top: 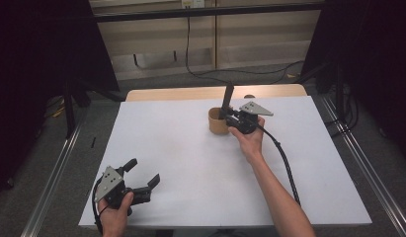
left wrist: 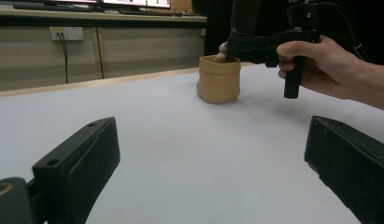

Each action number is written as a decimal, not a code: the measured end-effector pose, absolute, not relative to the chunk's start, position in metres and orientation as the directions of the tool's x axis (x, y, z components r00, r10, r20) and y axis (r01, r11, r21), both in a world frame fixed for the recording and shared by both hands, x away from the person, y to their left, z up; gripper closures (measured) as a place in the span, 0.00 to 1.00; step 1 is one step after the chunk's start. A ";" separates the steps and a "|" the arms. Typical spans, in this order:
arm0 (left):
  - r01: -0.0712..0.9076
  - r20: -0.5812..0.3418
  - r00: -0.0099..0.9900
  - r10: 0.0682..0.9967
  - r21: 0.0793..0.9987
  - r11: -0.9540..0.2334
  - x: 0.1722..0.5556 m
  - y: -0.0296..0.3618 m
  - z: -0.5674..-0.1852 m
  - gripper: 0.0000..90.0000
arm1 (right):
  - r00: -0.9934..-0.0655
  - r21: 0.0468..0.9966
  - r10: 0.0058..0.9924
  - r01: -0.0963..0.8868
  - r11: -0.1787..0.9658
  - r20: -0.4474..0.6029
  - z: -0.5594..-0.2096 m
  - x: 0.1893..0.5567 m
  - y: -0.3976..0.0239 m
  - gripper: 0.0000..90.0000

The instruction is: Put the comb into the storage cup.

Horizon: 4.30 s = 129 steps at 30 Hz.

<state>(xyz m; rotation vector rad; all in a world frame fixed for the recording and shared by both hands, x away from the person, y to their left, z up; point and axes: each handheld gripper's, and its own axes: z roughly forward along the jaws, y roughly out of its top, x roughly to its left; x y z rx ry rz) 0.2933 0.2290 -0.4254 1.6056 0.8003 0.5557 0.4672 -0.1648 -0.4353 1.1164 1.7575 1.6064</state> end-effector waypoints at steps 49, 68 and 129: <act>0.207 -0.077 0.631 0.772 0.976 -0.071 0.295 0.231 -0.426 0.04 | -0.465 0.962 0.866 0.267 -0.059 0.183 -0.439 0.453 -0.187 0.52; 0.216 -0.091 0.611 0.786 0.975 -0.055 0.299 0.233 -0.427 0.04 | -0.450 0.958 0.874 0.280 -0.056 0.183 -0.428 0.447 -0.195 0.09; 0.199 -0.097 0.580 0.809 0.980 -0.025 0.291 0.236 -0.423 0.05 | -0.316 0.985 0.946 0.173 -0.013 0.068 -0.415 0.348 -0.251 0.00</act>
